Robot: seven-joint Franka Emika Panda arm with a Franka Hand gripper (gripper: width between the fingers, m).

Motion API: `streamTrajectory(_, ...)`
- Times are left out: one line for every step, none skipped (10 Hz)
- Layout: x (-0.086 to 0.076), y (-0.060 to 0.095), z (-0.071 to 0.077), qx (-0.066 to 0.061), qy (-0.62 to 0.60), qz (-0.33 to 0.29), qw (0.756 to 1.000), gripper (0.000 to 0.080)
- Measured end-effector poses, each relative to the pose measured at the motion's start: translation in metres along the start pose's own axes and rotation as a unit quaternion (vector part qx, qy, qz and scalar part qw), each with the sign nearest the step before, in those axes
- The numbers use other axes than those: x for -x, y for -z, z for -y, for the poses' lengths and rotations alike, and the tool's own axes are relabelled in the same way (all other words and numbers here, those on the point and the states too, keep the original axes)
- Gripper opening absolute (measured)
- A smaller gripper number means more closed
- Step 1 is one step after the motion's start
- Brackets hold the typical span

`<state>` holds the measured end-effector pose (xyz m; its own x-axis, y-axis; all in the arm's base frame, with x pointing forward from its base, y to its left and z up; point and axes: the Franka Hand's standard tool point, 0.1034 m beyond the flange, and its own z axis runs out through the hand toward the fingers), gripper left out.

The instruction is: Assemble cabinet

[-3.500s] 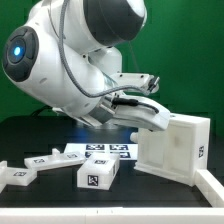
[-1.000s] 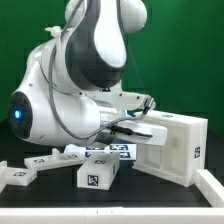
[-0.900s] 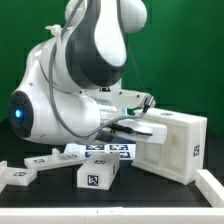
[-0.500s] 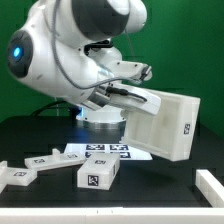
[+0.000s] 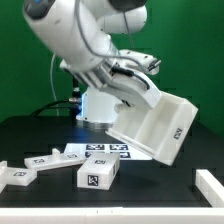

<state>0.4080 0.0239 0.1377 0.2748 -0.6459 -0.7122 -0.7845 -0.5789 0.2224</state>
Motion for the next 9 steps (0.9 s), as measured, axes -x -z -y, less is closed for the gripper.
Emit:
streamTrajectory(0.000,0.002,0.005,-0.007,0.007,-0.036,0.999,0.0029)
streamTrajectory(-0.003,0.003,0.012,-0.030,0.015,-0.077,0.996,0.0029)
streamTrajectory(0.001,0.001,0.011,-0.027,0.018,-0.106,0.994,0.0029)
streamTrajectory(0.003,0.000,0.015,-0.029,0.023,-0.126,0.991,0.0029)
streamTrajectory(0.000,0.002,0.019,-0.032,-0.002,-0.160,0.987,0.0029)
streamTrajectory(-0.005,0.004,0.017,-0.024,-0.064,-0.180,0.981,0.0029)
streamTrajectory(-0.007,0.006,0.022,-0.031,-0.155,-0.219,0.963,0.0029)
streamTrajectory(-0.009,0.007,0.026,-0.019,-0.149,-0.251,0.956,0.0029)
streamTrajectory(-0.014,0.009,0.030,-0.018,-0.144,-0.280,0.949,0.0029)
